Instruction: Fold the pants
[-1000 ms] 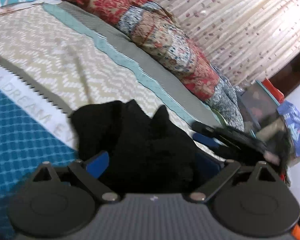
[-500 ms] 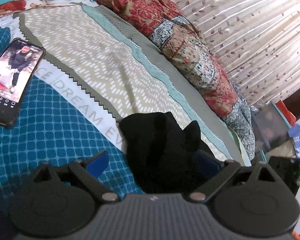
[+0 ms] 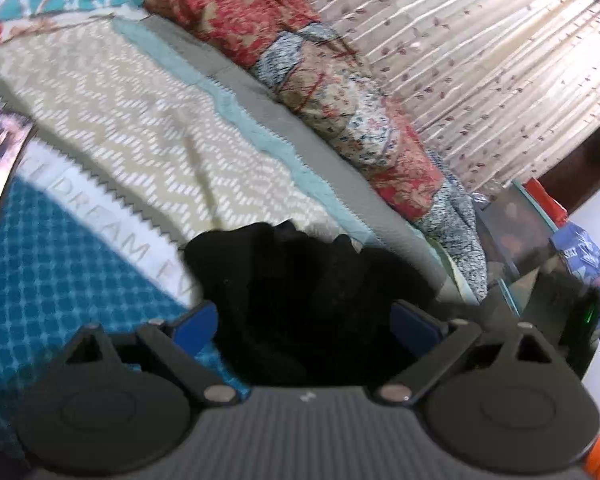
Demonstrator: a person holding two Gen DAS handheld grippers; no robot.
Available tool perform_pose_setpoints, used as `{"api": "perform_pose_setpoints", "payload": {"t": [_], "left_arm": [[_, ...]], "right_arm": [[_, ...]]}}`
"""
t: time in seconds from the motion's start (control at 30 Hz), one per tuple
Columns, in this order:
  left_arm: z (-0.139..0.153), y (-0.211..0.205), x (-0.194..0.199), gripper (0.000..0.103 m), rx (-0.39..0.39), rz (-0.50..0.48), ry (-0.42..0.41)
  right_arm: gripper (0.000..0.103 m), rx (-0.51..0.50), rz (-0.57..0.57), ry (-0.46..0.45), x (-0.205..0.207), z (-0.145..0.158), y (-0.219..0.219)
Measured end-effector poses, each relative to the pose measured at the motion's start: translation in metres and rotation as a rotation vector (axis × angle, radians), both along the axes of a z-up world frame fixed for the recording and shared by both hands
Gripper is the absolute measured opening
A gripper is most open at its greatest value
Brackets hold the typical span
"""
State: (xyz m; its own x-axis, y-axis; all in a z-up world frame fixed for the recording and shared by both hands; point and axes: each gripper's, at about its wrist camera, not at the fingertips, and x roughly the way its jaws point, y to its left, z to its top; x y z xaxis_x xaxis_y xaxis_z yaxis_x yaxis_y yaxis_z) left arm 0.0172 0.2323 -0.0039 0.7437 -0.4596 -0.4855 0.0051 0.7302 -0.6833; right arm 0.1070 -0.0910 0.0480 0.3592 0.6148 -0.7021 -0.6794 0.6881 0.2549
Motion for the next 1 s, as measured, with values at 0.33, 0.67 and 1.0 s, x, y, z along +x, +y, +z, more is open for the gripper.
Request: {"api": "perform_pose_setpoints", "payload": {"t": [0.33, 0.67, 1.0], "left_arm": [[0.011, -0.037, 0.043, 0.096, -0.042, -0.104, -0.062], [-0.007, -0.004, 0.063, 0.100, -0.210, -0.062, -0.002], [-0.038, -0.018, 0.101, 0.103, 0.051, 0.001, 0.178]], "right_arm": [[0.014, -0.103, -0.313, -0.365, 0.051, 0.053, -0.017], [0.015, -0.115, -0.128, -0.281, -0.024, -0.018, 0.031], [0.047, -0.175, -0.029, -0.217, -0.049, -0.047, 0.049]]}}
